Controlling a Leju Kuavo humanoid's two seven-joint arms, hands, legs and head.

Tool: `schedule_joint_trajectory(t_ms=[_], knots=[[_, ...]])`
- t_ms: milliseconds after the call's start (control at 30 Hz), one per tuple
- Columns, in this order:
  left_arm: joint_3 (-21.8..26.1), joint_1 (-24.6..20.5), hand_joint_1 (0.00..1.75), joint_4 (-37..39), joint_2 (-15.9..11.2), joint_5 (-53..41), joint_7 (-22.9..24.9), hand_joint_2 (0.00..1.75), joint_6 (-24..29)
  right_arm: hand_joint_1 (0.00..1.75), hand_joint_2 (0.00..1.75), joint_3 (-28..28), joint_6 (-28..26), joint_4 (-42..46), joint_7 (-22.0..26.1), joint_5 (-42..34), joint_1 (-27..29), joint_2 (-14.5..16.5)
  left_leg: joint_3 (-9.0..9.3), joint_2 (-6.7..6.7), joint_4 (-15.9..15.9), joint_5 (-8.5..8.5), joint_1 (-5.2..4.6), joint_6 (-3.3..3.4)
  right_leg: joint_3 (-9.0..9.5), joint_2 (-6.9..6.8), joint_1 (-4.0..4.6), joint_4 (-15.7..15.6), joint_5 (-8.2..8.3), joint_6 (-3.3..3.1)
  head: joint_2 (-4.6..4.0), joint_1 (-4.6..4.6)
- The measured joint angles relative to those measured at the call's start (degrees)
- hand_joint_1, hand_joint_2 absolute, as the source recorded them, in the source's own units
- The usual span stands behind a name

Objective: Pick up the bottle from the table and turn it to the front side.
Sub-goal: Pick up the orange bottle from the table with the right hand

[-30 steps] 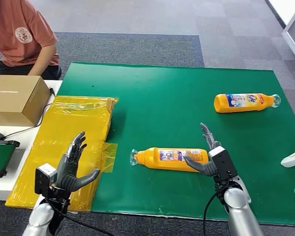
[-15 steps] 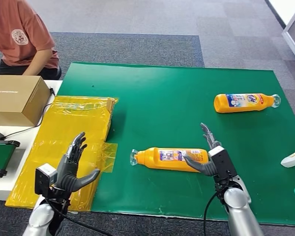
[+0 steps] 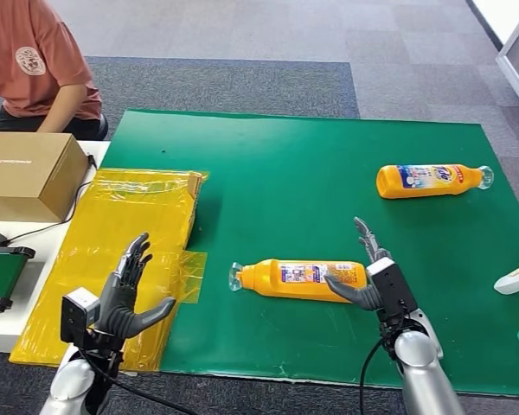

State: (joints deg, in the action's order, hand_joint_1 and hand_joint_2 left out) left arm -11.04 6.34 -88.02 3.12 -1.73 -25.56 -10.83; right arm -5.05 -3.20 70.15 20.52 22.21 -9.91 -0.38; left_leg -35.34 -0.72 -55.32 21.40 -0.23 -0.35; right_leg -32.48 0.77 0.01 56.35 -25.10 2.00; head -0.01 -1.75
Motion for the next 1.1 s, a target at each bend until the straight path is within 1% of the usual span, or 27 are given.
schedule_joint_trajectory(t_ms=[133,200,367,633,833,1100], knots=[[0.0,-0.2,0.0,0.0,0.0,0.0,0.1,1.75,0.0,0.0,1.75,0.0,-0.4,0.4,-0.3,0.1,0.3,-0.2,0.0,0.0,0.0,0.0,0.0,0.0,-0.01,0.0,0.0,0.0,0.0,0.0,0.0,-0.01],[0.0,-0.3,0.0,0.0,0.1,0.0,0.2,1.75,0.0,0.0,1.75,0.0,-1.2,0.5,-1.2,1.5,0.4,-0.4,0.0,0.0,0.0,0.0,0.0,0.0,-0.01,0.0,0.0,0.0,0.0,0.0,0.01,-0.01],[0.0,0.1,0.0,-0.9,0.1,-0.4,0.8,1.75,0.9,0.0,1.75,0.0,-5.5,0.3,-5.1,10.5,0.5,-1.6,0.0,0.0,0.0,0.0,0.0,0.0,0.01,0.0,0.0,0.0,0.0,0.0,0.01,-0.01],[-0.3,0.9,0.0,-5.6,0.1,-2.5,2.7,1.75,1.5,0.0,1.75,-1.6,-9.9,-2.6,-10.2,26.0,0.4,-2.5,0.0,0.0,0.0,0.0,0.01,0.0,0.01,0.0,0.01,0.0,0.0,0.0,0.0,-0.01],[-1.7,0.6,0.0,-8.8,0.1,-2.9,3.4,1.75,1.1,0.0,1.75,-3.9,-12.3,-6.4,-11.5,33.5,-0.3,-2.6,0.0,0.0,0.0,0.0,0.01,0.0,0.01,0.0,0.01,0.0,0.0,0.0,0.01,-0.01],[-3.3,0.1,0.0,-10.4,0.1,-2.7,3.5,1.75,0.6,0.0,1.75,-7.2,-12.5,-10.7,-12.2,40.7,-3.5,-3.1,0.0,0.0,0.0,-0.01,0.01,-0.01,0.01,0.0,0.01,0.0,0.01,0.0,-0.01,-0.01]])
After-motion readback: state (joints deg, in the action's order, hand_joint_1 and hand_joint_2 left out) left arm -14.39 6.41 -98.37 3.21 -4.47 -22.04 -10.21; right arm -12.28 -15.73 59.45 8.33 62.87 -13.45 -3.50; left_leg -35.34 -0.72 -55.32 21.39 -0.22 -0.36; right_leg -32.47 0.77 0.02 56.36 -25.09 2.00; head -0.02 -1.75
